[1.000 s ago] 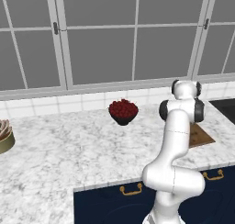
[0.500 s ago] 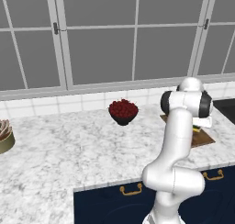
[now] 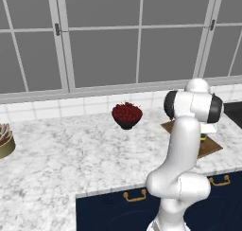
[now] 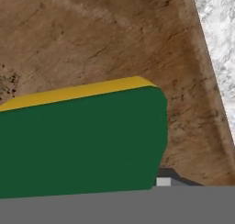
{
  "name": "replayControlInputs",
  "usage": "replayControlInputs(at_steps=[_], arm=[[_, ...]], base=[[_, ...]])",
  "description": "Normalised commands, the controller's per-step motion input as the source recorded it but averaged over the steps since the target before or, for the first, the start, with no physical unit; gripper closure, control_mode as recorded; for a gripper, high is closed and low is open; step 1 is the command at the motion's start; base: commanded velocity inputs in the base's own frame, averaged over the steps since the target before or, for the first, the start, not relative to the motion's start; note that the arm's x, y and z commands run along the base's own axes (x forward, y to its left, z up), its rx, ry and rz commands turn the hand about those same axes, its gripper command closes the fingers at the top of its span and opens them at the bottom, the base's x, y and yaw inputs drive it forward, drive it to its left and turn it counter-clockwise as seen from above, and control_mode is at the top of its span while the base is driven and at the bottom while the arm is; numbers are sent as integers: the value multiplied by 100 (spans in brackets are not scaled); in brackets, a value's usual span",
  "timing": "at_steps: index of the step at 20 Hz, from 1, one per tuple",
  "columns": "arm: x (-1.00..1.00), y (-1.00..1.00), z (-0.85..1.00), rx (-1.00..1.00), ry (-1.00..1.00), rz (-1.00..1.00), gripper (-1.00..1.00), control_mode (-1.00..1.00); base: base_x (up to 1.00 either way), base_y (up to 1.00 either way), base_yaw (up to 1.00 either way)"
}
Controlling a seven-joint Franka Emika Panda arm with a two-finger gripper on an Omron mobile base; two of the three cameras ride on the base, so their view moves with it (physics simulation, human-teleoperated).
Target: Pick up the sponge from the counter and clean the cutting board by briefly scrubbing or pressing down on the cutting board. Once finished, release the sponge.
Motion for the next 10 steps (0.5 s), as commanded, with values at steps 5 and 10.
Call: replayControlInputs(at_steps=[5,10], arm=[[-87,57,-36,-2,-14,15,100,-100],[-1,79,-14,20,-53,-2,100,-100]], base=[[0,0,0],[0,0,0]])
